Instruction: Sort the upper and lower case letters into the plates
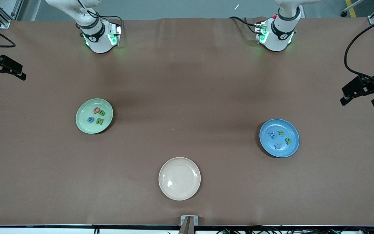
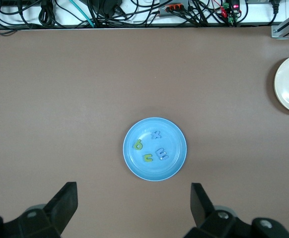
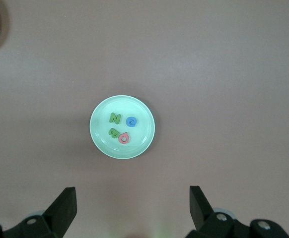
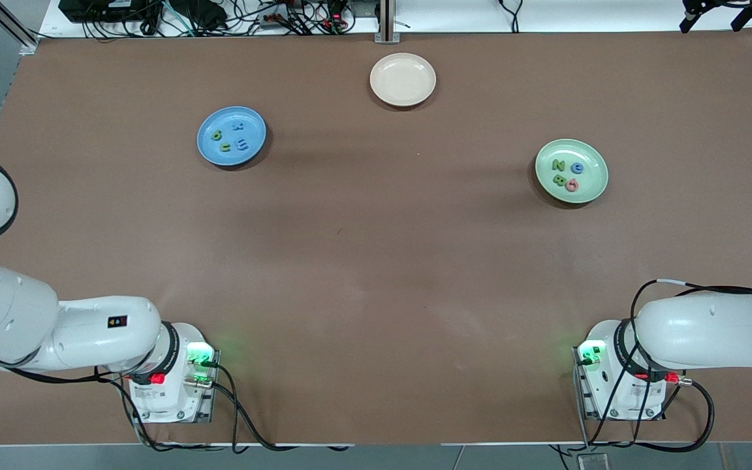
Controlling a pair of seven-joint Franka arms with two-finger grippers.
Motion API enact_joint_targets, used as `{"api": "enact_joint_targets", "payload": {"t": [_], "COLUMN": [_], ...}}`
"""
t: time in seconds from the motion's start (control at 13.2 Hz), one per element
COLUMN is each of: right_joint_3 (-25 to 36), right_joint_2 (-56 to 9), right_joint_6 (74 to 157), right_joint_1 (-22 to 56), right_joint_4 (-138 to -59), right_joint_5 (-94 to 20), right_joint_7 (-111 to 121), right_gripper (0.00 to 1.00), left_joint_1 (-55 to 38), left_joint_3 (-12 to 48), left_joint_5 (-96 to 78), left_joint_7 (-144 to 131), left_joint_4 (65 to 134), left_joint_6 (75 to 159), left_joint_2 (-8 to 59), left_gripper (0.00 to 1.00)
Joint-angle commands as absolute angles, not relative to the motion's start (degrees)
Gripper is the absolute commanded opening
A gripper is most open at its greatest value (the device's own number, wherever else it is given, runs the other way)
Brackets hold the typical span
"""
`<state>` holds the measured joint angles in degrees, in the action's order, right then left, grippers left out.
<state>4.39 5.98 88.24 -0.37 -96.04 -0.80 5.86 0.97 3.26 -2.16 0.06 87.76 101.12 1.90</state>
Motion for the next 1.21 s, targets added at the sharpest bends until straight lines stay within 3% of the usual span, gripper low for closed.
{"api": "enact_joint_targets", "payload": {"t": [0.0, 0.53, 0.76, 1.13], "right_joint_3": [3.87, 3.87, 3.78, 3.78], "right_joint_2": [8.09, 8.09, 8.09, 8.09], "right_joint_6": [88.51, 88.59, 88.68, 88.68], "right_joint_1": [-1.23, -1.23, -1.06, -1.23], "right_joint_4": [-98.17, -98.17, -98.17, -98.26], "right_joint_5": [-1.76, -1.58, -1.14, -1.14], "right_joint_7": [5.45, 5.71, 5.71, 5.71], "right_gripper": [1.00, 1.00, 1.00, 1.00], "left_joint_1": [-4.48, -3.17, 4.65, 3.96], "left_joint_3": [-2.80, -2.11, 6.66, 6.50], "left_joint_5": [-2.90, -2.90, -2.99, -2.72], "left_joint_7": [-0.18, -0.09, -0.17, -0.09], "left_joint_4": [87.10, 87.10, 87.01, 87.01], "left_joint_6": [100.46, 100.20, 100.20, 100.11], "left_joint_2": [1.50, 1.14, 1.14, 1.05], "left_gripper": [1.00, 1.00, 1.00, 1.00]}}
